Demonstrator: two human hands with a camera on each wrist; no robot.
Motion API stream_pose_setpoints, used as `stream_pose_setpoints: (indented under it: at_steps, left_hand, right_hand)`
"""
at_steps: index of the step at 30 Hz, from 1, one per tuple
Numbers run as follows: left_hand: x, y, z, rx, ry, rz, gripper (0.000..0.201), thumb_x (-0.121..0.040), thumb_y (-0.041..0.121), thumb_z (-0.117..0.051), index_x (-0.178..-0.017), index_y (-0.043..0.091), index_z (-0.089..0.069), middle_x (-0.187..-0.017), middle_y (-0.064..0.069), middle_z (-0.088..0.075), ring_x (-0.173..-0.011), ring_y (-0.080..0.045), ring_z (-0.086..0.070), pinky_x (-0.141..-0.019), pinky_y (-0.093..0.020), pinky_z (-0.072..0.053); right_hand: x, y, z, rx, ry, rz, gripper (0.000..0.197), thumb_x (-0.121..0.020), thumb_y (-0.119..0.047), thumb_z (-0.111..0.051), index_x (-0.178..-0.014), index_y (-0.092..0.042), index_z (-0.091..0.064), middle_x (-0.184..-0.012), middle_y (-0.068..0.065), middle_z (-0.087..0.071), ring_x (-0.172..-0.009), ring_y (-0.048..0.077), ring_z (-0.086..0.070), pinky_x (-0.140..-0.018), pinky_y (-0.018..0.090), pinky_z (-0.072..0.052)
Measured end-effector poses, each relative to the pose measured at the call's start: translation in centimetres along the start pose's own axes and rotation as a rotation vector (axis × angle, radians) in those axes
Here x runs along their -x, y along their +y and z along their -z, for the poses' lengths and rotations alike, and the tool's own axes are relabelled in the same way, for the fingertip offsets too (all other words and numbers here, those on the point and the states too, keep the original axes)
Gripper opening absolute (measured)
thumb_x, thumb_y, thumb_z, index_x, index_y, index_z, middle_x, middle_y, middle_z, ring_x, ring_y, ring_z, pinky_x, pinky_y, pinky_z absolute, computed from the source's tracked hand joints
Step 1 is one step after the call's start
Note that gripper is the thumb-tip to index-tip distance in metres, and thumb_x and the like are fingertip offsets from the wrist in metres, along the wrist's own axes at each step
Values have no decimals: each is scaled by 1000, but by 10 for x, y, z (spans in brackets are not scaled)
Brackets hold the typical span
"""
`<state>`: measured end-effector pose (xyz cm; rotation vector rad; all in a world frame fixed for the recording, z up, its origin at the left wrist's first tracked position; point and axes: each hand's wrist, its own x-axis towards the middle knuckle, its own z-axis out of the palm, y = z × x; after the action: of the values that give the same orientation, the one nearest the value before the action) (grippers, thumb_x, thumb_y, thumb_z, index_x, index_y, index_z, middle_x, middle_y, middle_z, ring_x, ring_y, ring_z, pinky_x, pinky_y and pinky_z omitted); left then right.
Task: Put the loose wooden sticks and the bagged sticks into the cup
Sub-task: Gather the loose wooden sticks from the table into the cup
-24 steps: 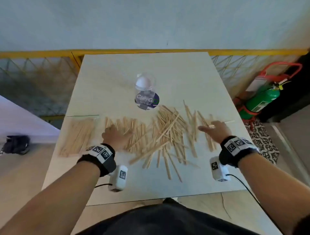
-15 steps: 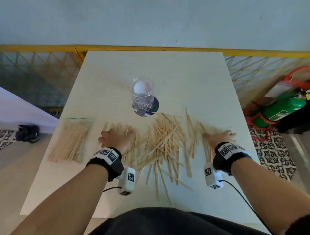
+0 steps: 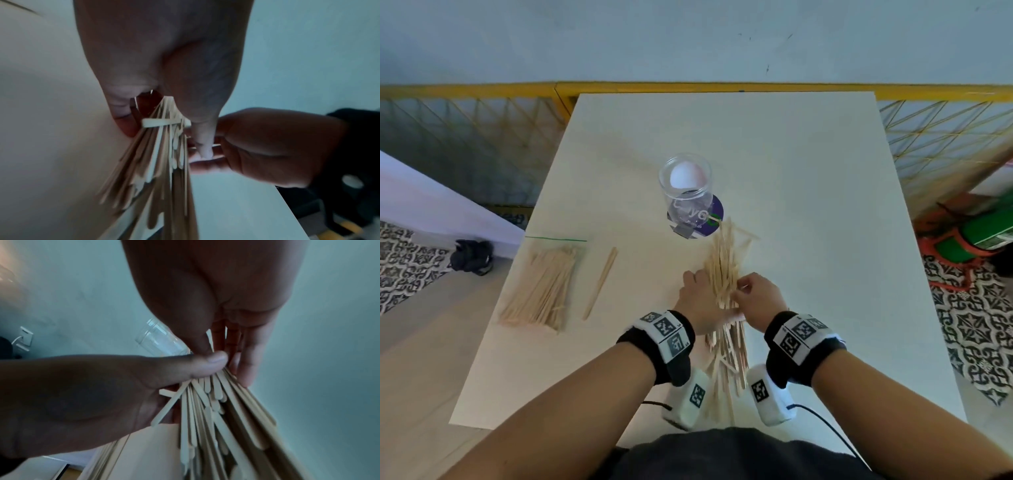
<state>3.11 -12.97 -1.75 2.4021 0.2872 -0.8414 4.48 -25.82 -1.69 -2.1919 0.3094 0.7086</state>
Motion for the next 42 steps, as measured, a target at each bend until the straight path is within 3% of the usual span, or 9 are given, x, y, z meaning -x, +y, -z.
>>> stream_pose_setpoints:
  at_steps: [9, 13, 17, 22, 26, 31, 35, 39, 42]
  left_hand:
    - [-11, -9, 13, 220, -134, -76, 99, -75, 42, -79, -142, 2, -17, -135, -15, -30, -123, -32, -46, -106, -45, -44]
    - [-12, -23, 22, 445, -206, -122, 82, -81, 35, -76, -134, 11, -18, -121, -14, -53, -112, -25, -58, -99, -39, -50]
    - [-6, -31, 32, 554, -158, -182, 54, -92, 24, -67, -128, 6, -31, -100, -6, -56, -92, -17, -55, -86, -35, -49]
    - [-6, -35, 45, 626, -97, -369, 22, -93, 5, -58, -71, 3, -56, -70, -8, -51, -71, -15, -50, -74, -29, -45]
    - [-4, -46, 54, 651, -60, -385, 18, -97, 21, -59, -98, 5, -51, -80, -3, -57, -68, -11, -60, -72, -26, -52]
    - [3, -49, 68, 613, -16, -493, 9, -100, 20, -54, -102, 24, -46, -66, -2, -53, -60, -16, -54, -73, -38, -52]
    - [10, -38, 78, 628, -3, -614, 25, -97, 15, -59, -97, 36, -45, -67, -8, -50, -59, -18, -53, -65, -29, -52]
    - [11, -28, 90, 698, 4, -612, 18, -90, 15, -66, -83, 23, -52, -60, -4, -54, -58, -17, -54, -70, -36, -53]
    - [6, -25, 100, 722, 59, -550, 16, -89, 18, -68, -88, 9, -54, -62, -4, -59, -59, -20, -57, -72, -46, -55]
  right_hand:
    - [-5, -15, -5, -205, -96, -1, 8, -82, -12, -69, -89, -11, -65, -92, 14, -69, -85, 29, -66, -85, 42, -57]
    - [-6, -22, -6, -388, -161, 11, 10, -80, -6, -71, -76, -11, -64, -77, 15, -68, -74, 32, -68, -86, 48, -57]
    - [-5, -33, -6, -401, -192, 77, 6, -83, -6, -69, -78, -10, -70, -81, 15, -68, -77, 24, -66, -82, 35, -59]
    - [-1, -46, -14, -215, -57, 171, 17, -86, -29, -64, -91, -18, -77, -87, 3, -67, -82, 16, -59, -80, 29, -51]
    - [4, -65, -5, -67, -34, 286, 20, -86, -28, -61, -86, -18, -78, -70, -13, -61, -70, 11, -57, -67, 24, -46]
    - [-8, -104, 23, -414, 197, 315, 38, -76, -36, -63, -106, -15, -53, -98, -1, -62, -85, 14, -59, -75, 28, -43]
    - [-22, -150, 46, -582, 75, 408, 68, -82, -43, -64, -136, -15, -35, -125, 8, -56, -103, 22, -65, -89, 35, -51]
    - [-16, -176, 45, -301, 96, 587, 21, -97, -23, -48, -110, -15, -63, -92, 3, -67, -83, 20, -69, -79, 36, -54]
    - [-9, -173, 35, -95, 65, 692, 25, -99, -19, -41, -100, -20, -66, -94, -1, -67, -91, 18, -65, -82, 29, -51]
